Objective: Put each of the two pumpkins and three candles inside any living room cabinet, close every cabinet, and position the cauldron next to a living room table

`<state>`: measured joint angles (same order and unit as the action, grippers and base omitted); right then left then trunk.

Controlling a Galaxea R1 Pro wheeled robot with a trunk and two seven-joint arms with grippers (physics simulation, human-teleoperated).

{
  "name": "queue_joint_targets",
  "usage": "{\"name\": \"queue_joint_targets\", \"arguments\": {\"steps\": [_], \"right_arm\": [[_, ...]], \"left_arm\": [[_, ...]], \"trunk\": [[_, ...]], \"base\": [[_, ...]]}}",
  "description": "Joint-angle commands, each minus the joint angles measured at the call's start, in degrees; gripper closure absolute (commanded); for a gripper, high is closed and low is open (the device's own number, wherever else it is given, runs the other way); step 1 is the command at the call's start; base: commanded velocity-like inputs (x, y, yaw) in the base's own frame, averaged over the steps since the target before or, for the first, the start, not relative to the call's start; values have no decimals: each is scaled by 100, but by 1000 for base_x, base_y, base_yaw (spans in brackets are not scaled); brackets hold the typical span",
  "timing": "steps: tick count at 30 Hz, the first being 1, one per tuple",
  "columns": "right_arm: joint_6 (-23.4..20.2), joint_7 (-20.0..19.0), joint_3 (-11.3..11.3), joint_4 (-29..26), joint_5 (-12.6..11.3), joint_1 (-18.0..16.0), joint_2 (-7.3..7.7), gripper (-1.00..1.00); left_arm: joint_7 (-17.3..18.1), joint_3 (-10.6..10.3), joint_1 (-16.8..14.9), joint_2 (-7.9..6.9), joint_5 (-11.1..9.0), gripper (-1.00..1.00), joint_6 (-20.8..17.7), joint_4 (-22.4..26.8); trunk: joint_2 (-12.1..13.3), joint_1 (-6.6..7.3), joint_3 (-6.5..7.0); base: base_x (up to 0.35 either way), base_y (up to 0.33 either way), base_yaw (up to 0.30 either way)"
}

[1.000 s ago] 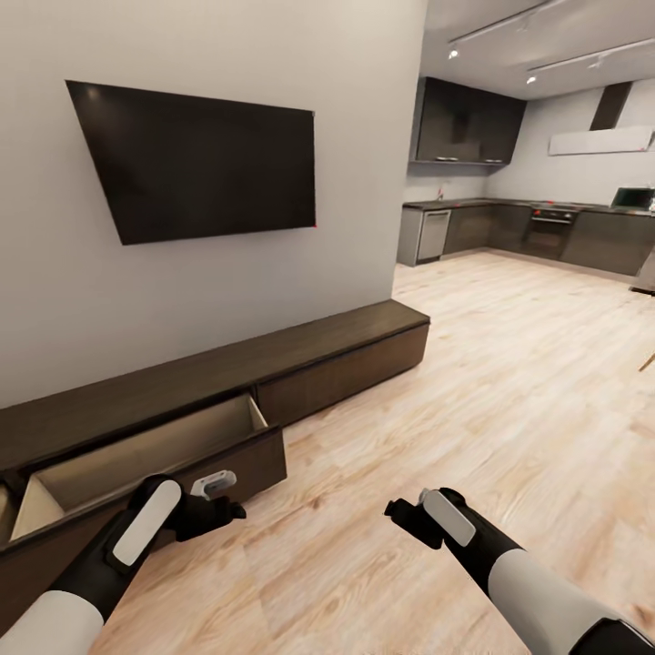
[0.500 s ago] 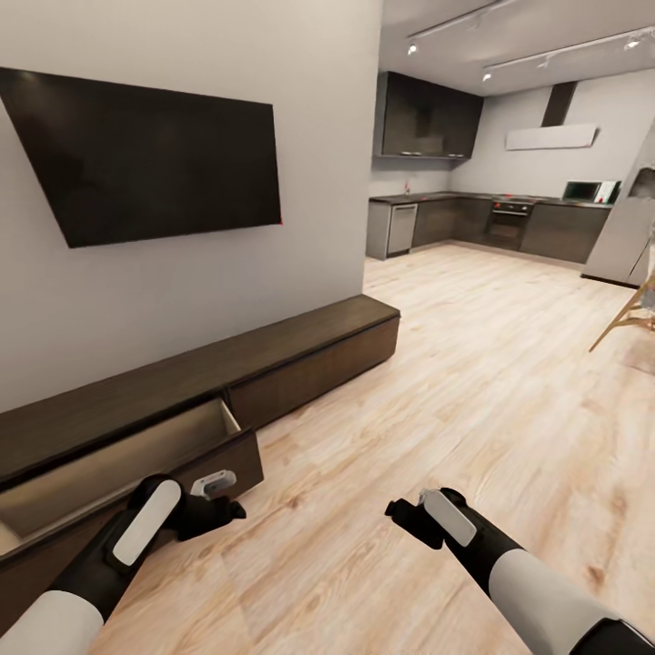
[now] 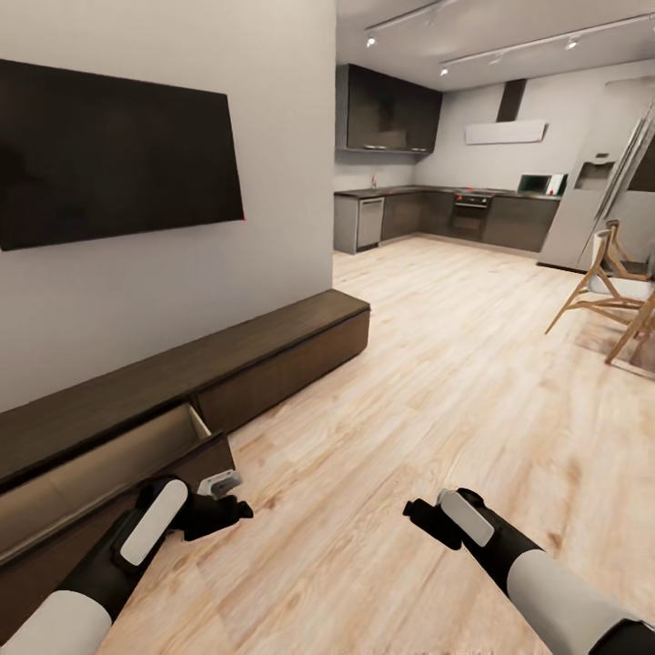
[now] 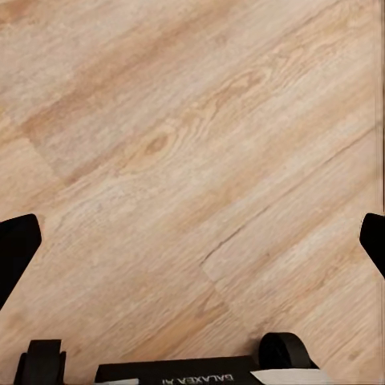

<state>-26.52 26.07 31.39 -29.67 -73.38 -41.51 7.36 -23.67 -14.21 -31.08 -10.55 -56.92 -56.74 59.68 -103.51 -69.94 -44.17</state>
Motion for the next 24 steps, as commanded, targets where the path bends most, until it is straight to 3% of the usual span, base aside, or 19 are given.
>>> {"name": "queue_joint_targets", "arguments": {"steps": [1, 9, 24], "right_arm": [[-5, 41, 37, -11, -48, -6, 33, -100], [-47, 47, 40, -4, -114, -6, 282, -100], [-11, 38, 40, 6, -116, -3, 316, -100]], "left_arm": [[-61, -17, -3, 9, -48, -100, -4, 8], [-67, -27, -3, 34, -22, -100, -4, 8], [-67, -30, -3, 25, -21, -100, -7, 8]], "trunk": [[-3, 0, -10], [-3, 0, -30], [-3, 0, -31]], "base": [[0, 0, -253], [0, -1, -268], [0, -58, -290]]}}
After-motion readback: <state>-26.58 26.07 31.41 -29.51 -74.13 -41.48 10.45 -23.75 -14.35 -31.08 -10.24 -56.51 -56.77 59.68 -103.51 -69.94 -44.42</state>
